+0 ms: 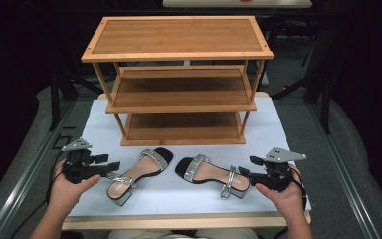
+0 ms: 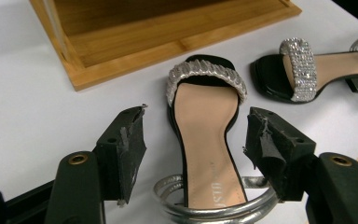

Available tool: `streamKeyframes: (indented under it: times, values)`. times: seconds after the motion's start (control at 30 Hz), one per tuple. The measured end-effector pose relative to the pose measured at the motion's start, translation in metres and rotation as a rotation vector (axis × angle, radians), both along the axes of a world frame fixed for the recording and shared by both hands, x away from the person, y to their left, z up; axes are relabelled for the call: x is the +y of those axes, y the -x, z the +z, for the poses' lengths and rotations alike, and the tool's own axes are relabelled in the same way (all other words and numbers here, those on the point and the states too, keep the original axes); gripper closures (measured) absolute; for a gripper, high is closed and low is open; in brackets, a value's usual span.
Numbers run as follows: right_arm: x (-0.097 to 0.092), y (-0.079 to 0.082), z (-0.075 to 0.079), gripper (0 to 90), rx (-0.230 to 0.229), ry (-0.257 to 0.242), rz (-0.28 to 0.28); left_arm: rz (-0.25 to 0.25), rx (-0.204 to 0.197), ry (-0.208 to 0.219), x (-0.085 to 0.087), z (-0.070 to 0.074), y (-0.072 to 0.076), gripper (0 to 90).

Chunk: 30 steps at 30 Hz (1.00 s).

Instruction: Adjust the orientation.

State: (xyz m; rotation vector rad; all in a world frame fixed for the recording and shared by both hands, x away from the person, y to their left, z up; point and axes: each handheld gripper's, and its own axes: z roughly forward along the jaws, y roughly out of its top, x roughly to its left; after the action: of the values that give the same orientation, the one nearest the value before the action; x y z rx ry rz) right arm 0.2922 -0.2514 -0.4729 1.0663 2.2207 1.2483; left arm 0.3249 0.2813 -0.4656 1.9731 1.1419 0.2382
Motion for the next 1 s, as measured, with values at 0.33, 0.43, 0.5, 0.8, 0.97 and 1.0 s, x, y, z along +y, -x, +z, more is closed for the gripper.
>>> streamKeyframes:
  times: [0.33, 0.43, 0.5, 0.8, 0.97, 1.0]
  values:
    - [0.000, 0.001, 0.001, 38.1, -0.001, -0.011, -0.016, -0.023, 0.090, -0.091, -0.014, 0.005, -0.014, 33.1]
    - [0.001, 0.001, 0.001, 38.2, 0.006, -0.016, -0.010, -0.045, 0.100, -0.125, -0.019, 0.007, -0.015, 34.5]
    - [0.001, 0.002, 0.003, 38.1, 0.008, -0.025, -0.007, -0.052, 0.110, -0.146, -0.022, 0.008, -0.017, 34.7]
    - [0.002, 0.001, 0.002, 37.8, 0.013, -0.021, 0.000, -0.075, 0.181, -0.204, -0.035, 0.011, -0.028, 34.6]
    - [0.001, 0.000, 0.001, 36.2, 0.019, -0.013, -0.016, -0.090, 0.209, -0.251, -0.041, 0.008, -0.032, 34.6]
    - [0.002, 0.000, 0.000, 36.1, 0.013, -0.020, -0.018, -0.094, 0.217, -0.265, -0.043, 0.007, -0.032, 34.6]
